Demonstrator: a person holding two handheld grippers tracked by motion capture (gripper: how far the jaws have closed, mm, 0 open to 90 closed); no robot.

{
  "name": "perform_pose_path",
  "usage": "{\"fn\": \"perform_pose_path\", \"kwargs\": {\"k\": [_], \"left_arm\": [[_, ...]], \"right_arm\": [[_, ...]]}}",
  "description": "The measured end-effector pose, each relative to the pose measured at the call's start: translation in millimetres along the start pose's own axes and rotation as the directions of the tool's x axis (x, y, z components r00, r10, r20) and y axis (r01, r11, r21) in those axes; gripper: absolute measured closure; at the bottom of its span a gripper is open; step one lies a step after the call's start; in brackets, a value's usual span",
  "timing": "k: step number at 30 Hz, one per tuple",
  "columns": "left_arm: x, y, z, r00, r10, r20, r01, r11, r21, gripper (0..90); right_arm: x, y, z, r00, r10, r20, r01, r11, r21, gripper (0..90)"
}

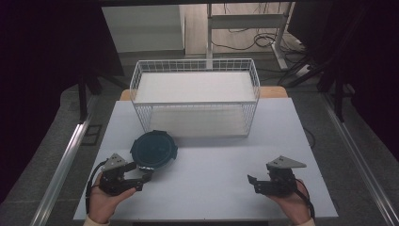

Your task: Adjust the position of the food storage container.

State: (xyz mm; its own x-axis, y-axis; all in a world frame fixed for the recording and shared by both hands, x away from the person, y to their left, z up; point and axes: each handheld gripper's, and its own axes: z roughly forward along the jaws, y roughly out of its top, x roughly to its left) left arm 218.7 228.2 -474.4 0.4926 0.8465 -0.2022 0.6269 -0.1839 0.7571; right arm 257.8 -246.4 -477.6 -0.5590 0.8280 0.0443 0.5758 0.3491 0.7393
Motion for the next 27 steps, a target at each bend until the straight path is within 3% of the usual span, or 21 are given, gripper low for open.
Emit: {"fn": "perform_pose_path", "kwargs": {"k": [10, 27], "left_arm": [[0.2, 0.0, 0.8, 0.9997, -0.017, 0.017, 0.017, 0.9999, -0.002, 24.0], [4.9, 5.7, -8.0, 0.9995, -0.028, 0.013, 0.028, 0.9995, -0.017, 24.8]], "right_arm": [[-6.4, -1.6, -4.1, 0.9987, 0.047, -0.018, -0.047, 0.9988, -0.016, 18.3], [-10.1, -0.5, -5.0, 0.9994, 0.026, -0.023, -0.026, 0.9996, -0.011, 19.7]]}}
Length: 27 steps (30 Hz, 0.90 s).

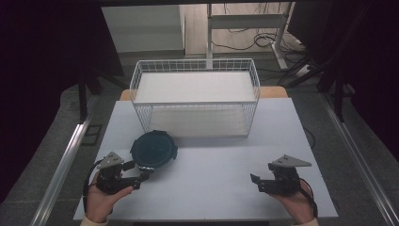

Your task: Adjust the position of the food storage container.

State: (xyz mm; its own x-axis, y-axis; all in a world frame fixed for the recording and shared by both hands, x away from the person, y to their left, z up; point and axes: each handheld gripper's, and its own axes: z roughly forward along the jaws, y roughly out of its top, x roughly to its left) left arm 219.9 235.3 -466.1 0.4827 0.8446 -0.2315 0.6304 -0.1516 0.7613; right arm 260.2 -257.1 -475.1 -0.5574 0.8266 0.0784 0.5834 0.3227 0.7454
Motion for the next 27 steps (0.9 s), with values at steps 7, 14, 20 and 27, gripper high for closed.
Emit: {"fn": "perform_pose_path", "kwargs": {"k": [7, 14, 20, 27], "left_arm": [[5.5, 11.9, -8.4, 0.9998, -0.014, -0.015, 0.014, 0.9998, -0.016, 25.1], [20.9, 31.8, -26.6, 0.9989, -0.021, -0.041, 0.021, 0.9998, -0.005, 25.6], [34.5, 46.4, -28.0, 0.9976, -0.029, -0.063, 0.03, 0.9995, 0.008, 25.9], [43.9, 56.7, -14.5, 0.9967, -0.021, -0.079, 0.024, 0.999, 0.038, 26.9]], "right_arm": [[-2.8, -0.5, -0.7, 1.0, 0.005, -0.006, -0.005, 1.0, 0.005, 20.4], [-1.6, -2.7, -1.8, 1.0, -0.003, -0.004, 0.003, 1.0, 0.005, 21.0], [-4.4, -2.7, -3.7, 0.9999, 0.012, 0.007, -0.012, 0.9999, -0.004, 21.1], [-9.9, -5.0, -6.6, 0.9989, 0.037, 0.027, -0.037, 0.9992, -0.015, 21.4]]}}
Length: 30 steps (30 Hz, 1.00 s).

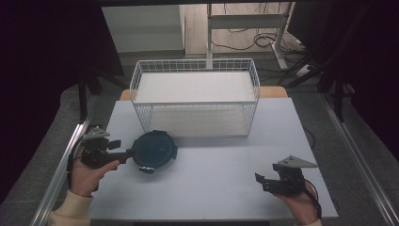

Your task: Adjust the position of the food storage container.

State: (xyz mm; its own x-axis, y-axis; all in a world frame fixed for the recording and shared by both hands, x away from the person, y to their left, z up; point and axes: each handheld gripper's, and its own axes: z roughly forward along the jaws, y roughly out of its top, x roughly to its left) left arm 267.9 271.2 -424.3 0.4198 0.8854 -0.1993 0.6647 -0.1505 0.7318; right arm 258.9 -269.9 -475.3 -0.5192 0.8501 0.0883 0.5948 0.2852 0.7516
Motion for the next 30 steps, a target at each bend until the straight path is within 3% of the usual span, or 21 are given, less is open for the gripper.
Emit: {"fn": "perform_pose_path", "kwargs": {"k": [7, 20, 22, 26, 30], "left_arm": [[14.6, 5.5, 14.3, 0.9995, -0.032, 0.0, 0.032, 0.9989, 0.035, 32.6], [42.7, 13.1, 41.6, 0.9955, -0.071, -0.063, 0.075, 0.9942, 0.077, 56.2], [45.3, 13.6, 46.2, 0.995, -0.073, -0.068, 0.079, 0.9934, 0.083, 60.4], [52.6, 15.9, 59.3, 0.995, -0.081, -0.058, 0.087, 0.9896, 0.114, 79.1], [59.0, 17.0, 69.2, 0.9933, -0.088, -0.075, 0.097, 0.9866, 0.131, 87.2]], "right_arm": [[-3.6, -1.4, -0.1, 0.9995, 0.012, 0.029, -0.012, 0.9998, -0.013, 22.3], [-6.7, -1.9, -0.8, 0.9987, 0.031, 0.041, -0.03, 0.999, -0.033, 23.1], [-7.1, -2.3, -0.5, 0.9985, 0.031, 0.045, -0.03, 0.999, -0.032, 23.1], [-7.3, -2.5, -0.5, 0.9983, 0.034, 0.048, -0.032, 0.9989, -0.035, 23.1], [-8.0, -2.8, 0.2, 0.9982, 0.03, 0.052, -0.028, 0.9991, -0.033, 23.1]]}}
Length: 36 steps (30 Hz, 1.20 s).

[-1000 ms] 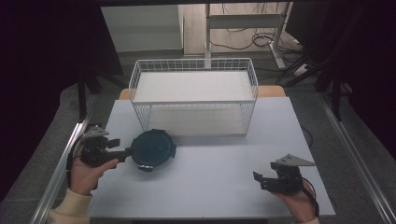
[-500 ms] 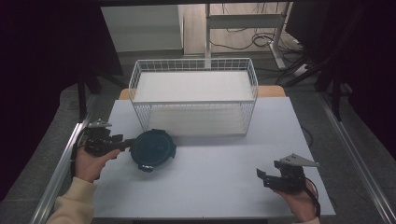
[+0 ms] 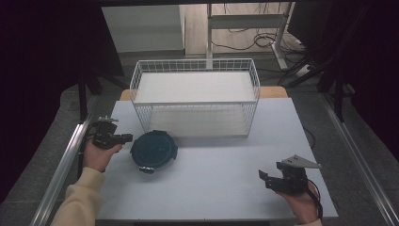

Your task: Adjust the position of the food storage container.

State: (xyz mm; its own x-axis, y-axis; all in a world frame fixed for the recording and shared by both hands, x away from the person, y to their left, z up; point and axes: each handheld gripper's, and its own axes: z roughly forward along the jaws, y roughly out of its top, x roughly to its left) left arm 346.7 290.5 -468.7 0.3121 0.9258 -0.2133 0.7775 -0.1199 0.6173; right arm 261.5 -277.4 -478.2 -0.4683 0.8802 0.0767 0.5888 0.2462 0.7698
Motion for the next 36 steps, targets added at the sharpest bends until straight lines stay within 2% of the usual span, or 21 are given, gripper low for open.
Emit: {"fn": "perform_pose_path", "kwargs": {"k": [4, 16, 24, 27, 33, 36], "left_arm": [[6.2, 3.3, 11.8, 0.9998, -0.018, -0.012, 0.018, 0.9997, 0.016, 89.9], [10.8, 10.4, 31.7, 0.9996, -0.008, -0.028, 0.01, 0.9978, 0.066, 90.0], [7.3, 10.4, 43.9, 0.9995, -0.015, 0.028, 0.012, 0.9966, 0.082, 90.0], [5.0, 10.7, 47.8, 0.9996, -0.022, 0.017, 0.02, 0.9965, 0.081, 90.0], [2.8, 10.9, 50.3, 0.9988, -0.032, 0.036, 0.029, 0.9955, 0.09, 90.0], [-2.3, 11.8, 50.1, 1.0, -0.003, -0.002, 0.003, 0.9954, 0.096, 90.0]], "right_arm": [[-1.3, -0.4, 0.2, 1.0, 0.004, 0.003, -0.004, 1.0, -0.002, 23.1], [-3.5, -1.0, 0.7, 0.9998, 0.009, 0.016, -0.009, 0.9999, -0.007, 23.0], [-4.1, -1.3, 1.2, 0.9997, 0.008, 0.024, -0.008, 1.0, -0.006, 22.9], [-4.7, -1.4, 1.1, 0.9996, 0.009, 0.027, -0.009, 0.9999, -0.005, 22.8], [-4.2, -1.3, 1.9, 0.9996, 0.01, 0.025, -0.01, 0.9999, -0.004, 22.9], [-4.0, -1.1, 1.9, 0.9996, 0.011, 0.027, -0.011, 0.9999, -0.003, 22.9]]}}
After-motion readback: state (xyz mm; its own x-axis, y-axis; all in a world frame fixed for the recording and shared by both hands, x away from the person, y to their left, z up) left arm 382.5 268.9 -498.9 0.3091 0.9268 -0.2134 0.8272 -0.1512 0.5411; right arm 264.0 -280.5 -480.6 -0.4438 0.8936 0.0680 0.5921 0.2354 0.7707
